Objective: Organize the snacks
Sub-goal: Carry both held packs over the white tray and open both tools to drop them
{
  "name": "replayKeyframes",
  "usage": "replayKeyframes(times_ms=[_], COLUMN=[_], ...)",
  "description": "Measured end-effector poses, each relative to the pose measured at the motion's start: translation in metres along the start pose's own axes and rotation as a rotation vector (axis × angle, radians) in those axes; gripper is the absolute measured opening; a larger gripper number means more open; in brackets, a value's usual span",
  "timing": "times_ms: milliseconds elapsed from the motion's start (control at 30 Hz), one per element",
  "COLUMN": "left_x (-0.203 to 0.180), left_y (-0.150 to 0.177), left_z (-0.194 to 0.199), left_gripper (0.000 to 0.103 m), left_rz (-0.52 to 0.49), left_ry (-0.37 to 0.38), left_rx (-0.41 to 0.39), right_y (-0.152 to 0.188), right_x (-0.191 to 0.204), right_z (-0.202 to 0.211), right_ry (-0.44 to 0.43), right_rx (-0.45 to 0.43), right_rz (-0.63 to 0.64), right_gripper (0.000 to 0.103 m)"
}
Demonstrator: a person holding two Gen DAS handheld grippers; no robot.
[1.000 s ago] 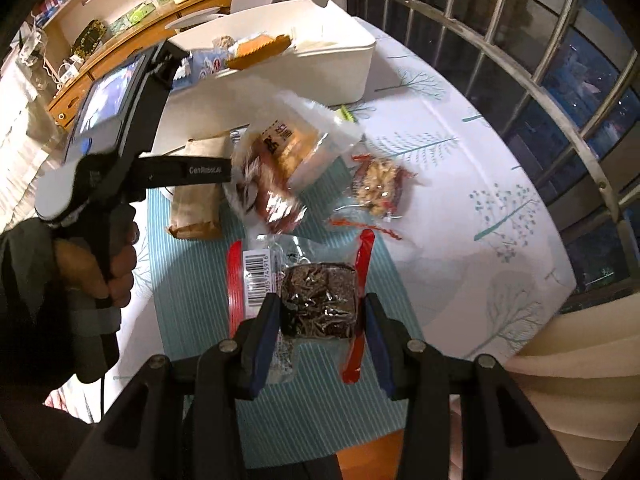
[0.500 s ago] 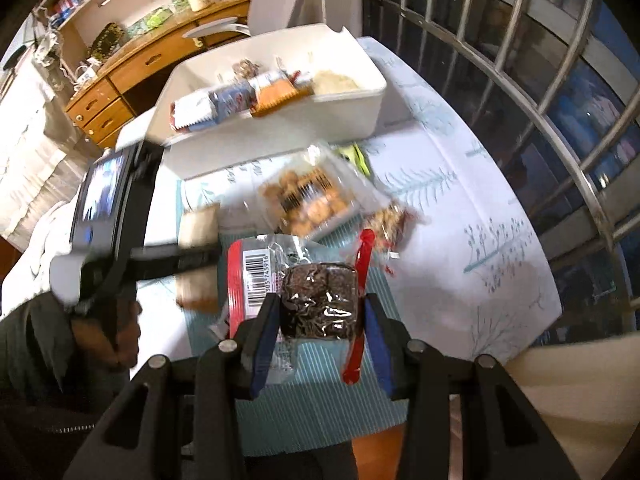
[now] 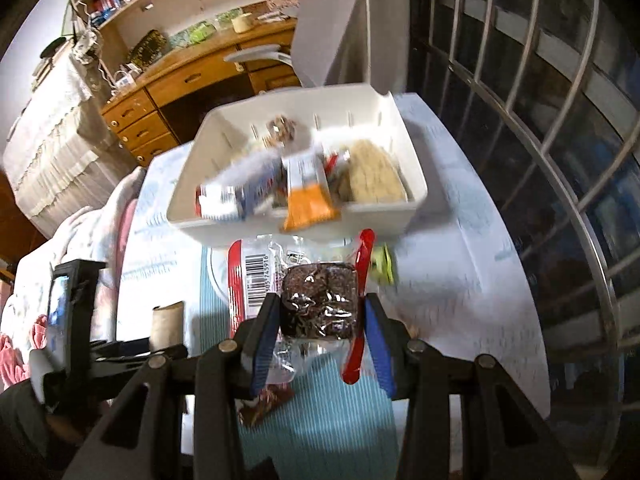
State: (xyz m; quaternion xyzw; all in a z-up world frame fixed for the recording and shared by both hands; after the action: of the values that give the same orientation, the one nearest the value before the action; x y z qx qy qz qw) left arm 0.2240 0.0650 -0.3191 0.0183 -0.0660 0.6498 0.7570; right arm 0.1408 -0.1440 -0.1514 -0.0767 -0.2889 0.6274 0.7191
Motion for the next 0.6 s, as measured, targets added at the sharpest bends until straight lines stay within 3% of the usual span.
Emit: replayKeyframes(times_ms=[267,600], left_x=[0.025,0.008], left_y=[-0.04,-0.102], left_z=[0.06,0.139], left_gripper=[0.055,0.055], left_rz=[0.109,0.143], left_ry=[0.032,0.056], left_rx=[-0.086,-0.185], right_y=[-0.052,-0.1], right_x=[-0.01,-0.028], right_z=[-0.001,-0.011], right_ry=[-0.063,-0.15], right_rx=[-0.048,-0.071], right_rz=[0.042,0.073], right_gripper=[0.042,0.042])
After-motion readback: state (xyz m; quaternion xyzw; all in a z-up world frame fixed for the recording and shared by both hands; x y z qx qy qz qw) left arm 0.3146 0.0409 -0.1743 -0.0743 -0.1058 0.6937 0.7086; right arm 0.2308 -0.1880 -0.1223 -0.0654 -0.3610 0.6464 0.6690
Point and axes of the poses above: each gripper's, at about its wrist camera, not at the fingertips, and z roughly against the way its jaws point, x to its left, y to its underside, the point moved 3 cm from there along -z, roughly the way its jaws point, and after that the axes turned 15 degrees about -y, right-handed, at the moved point
